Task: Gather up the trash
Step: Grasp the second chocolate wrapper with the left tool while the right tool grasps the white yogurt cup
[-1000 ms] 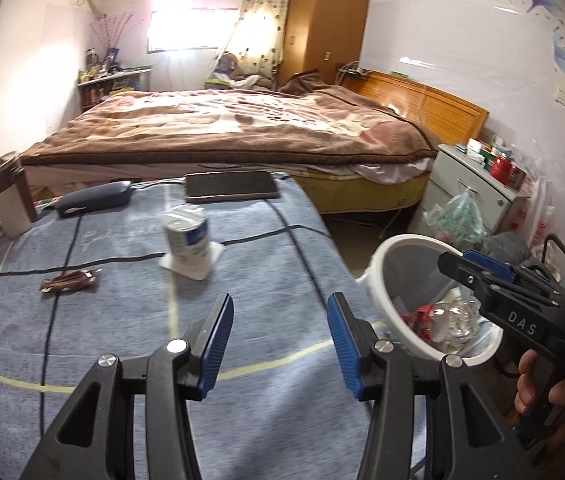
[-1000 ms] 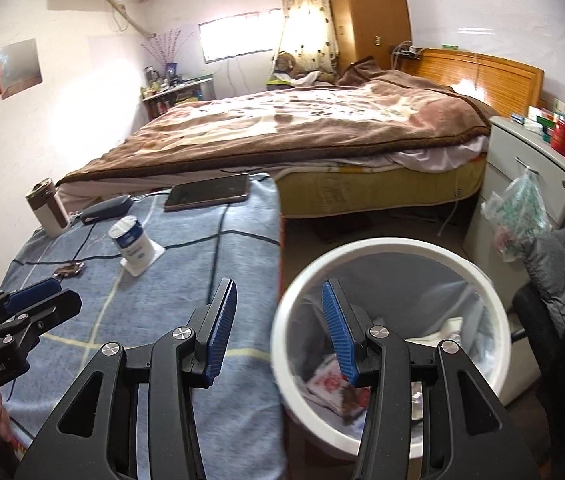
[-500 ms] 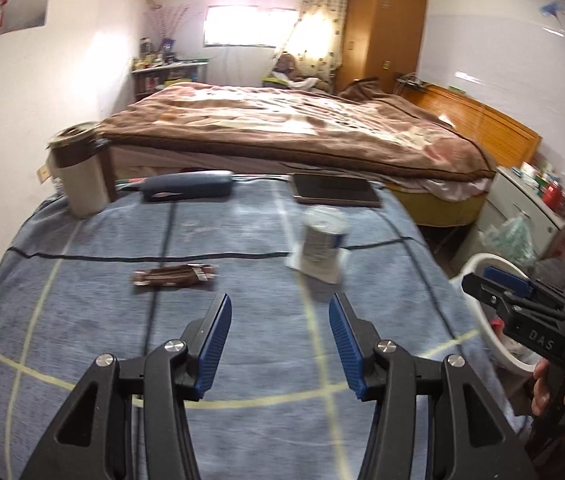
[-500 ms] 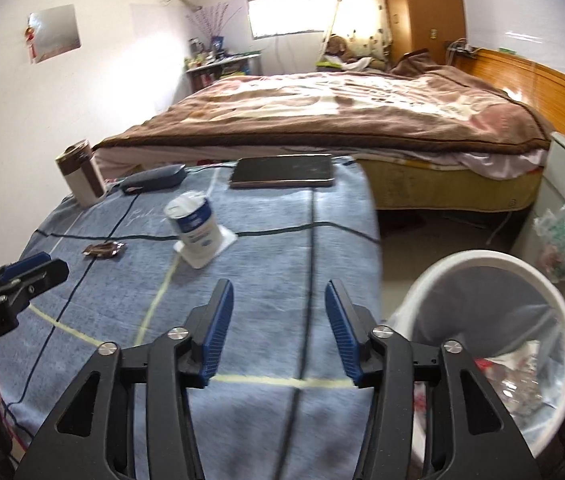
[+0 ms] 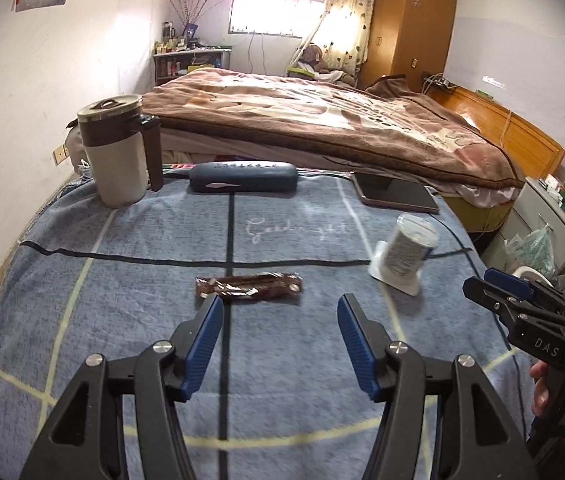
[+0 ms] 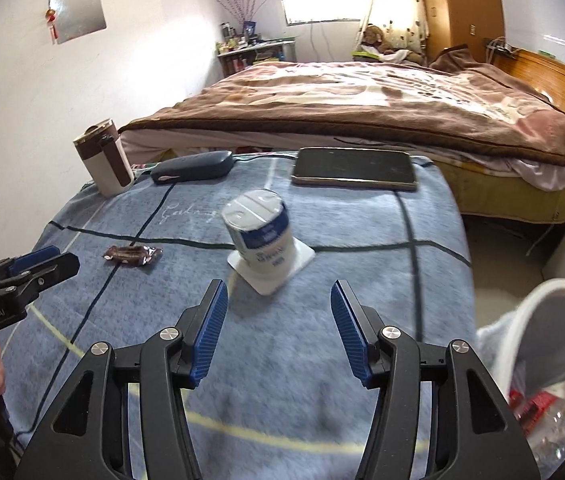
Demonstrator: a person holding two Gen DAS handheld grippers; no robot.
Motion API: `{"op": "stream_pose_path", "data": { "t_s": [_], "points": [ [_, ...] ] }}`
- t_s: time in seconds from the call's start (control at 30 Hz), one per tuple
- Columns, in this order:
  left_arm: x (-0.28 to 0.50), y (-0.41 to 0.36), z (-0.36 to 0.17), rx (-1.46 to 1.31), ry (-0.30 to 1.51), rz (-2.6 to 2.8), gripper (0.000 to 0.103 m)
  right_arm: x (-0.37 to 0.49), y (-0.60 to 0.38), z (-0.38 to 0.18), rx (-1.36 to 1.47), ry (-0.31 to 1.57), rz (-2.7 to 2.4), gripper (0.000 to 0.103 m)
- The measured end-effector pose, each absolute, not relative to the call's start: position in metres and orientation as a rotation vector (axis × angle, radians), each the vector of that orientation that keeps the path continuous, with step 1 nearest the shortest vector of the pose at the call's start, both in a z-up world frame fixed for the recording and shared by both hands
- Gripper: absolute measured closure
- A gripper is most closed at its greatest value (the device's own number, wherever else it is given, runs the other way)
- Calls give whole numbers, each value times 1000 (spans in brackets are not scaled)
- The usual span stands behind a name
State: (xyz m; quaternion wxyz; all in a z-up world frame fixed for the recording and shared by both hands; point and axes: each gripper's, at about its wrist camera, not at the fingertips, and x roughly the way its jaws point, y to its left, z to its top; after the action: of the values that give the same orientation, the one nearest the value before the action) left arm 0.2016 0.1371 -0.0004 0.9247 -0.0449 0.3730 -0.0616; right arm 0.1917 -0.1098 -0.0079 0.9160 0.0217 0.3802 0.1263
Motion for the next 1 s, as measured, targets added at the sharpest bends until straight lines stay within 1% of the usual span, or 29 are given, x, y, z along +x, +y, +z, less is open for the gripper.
{"op": "stream_pose_path", "data": {
  "t_s": [0.1,0.2,0.5,0.7,0.83,0.87,0.9,1.0],
  "points": [
    [214,145,-8,-92,784,-134,40,203,-102,-11,39,782,272,42],
    [228,150,-18,-59,817,-141,39,215,-95,-16,35,788,286,41],
    [259,154,-39,-8,861,-194,39,242,-82,-30,-20,819,264,40],
    [268,155,-47,8,861,-208,38,248,-78,-32,-37,824,283,41],
    [272,147,-55,22,902,-269,38,250,-76,-32,-36,822,284,41],
    [272,146,-56,24,905,-277,38,250,-77,-31,-29,819,288,41],
    [272,145,-56,25,907,-290,38,249,-78,-31,-23,812,289,47],
    [268,142,-56,20,913,-317,38,247,-81,-28,-16,796,277,47]
  ]
}}
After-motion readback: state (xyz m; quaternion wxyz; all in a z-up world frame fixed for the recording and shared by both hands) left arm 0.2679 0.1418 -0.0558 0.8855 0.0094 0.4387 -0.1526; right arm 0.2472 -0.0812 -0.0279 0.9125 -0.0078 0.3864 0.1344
